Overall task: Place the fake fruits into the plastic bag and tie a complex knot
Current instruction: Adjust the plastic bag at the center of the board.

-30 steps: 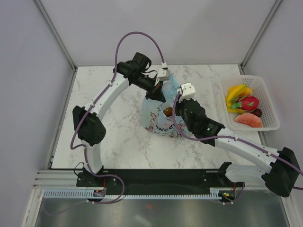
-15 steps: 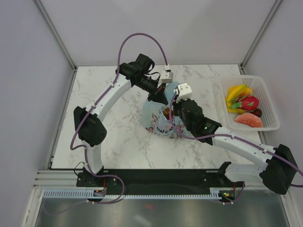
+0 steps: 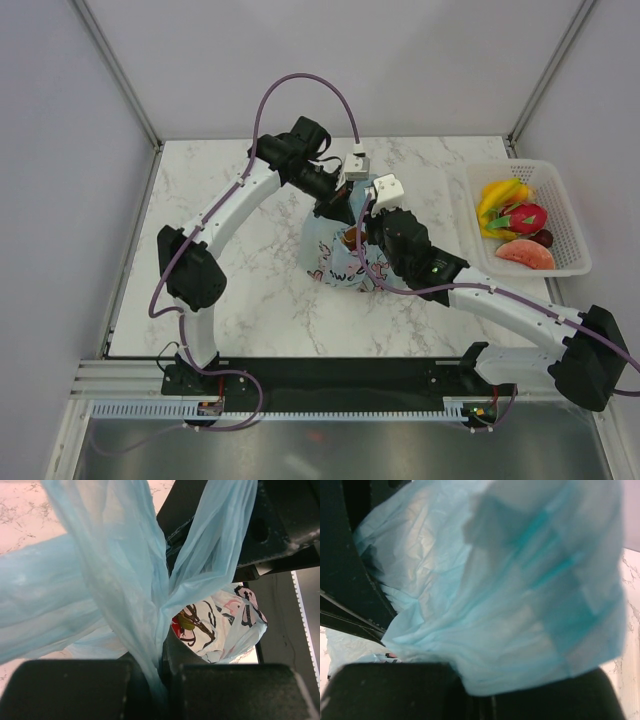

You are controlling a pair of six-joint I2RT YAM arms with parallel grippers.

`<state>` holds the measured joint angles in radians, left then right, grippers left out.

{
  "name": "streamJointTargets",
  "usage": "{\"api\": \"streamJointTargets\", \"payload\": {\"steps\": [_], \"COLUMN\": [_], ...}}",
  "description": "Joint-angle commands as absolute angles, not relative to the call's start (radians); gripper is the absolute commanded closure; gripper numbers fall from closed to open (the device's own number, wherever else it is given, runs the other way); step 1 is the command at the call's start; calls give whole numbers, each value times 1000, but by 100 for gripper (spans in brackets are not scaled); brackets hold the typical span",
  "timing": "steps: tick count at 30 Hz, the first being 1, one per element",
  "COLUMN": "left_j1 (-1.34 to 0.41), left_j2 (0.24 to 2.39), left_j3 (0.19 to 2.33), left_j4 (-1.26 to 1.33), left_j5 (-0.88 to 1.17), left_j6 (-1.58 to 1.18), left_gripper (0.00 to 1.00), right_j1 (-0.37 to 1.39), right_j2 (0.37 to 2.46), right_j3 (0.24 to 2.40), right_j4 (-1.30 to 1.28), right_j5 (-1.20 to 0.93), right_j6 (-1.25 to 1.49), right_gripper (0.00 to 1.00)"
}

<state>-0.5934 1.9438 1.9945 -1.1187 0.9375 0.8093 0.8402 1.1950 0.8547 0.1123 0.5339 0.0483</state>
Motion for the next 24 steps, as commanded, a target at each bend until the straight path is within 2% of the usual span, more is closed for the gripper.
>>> {"api": "streamJointTargets", "payload": {"steps": [1, 16, 24], "left_j1": [-600, -601, -601], "left_j2": [1931, 1901, 1879], "left_j3": [2029, 1987, 1950], "left_j4": [-1138, -1150, -1152], "left_j5": [916, 832, 770], "left_j6": [802, 861, 936], "left_gripper": [93, 89, 94], "right_j1": [836, 836, 807], "right_j2": [1172, 1140, 1105], "right_j3": [888, 873, 865], "right_j4": [138, 110, 61], "right_j5": [525, 499, 347], "right_j6": [31, 41, 71], "right_gripper": [100, 98, 100]}}
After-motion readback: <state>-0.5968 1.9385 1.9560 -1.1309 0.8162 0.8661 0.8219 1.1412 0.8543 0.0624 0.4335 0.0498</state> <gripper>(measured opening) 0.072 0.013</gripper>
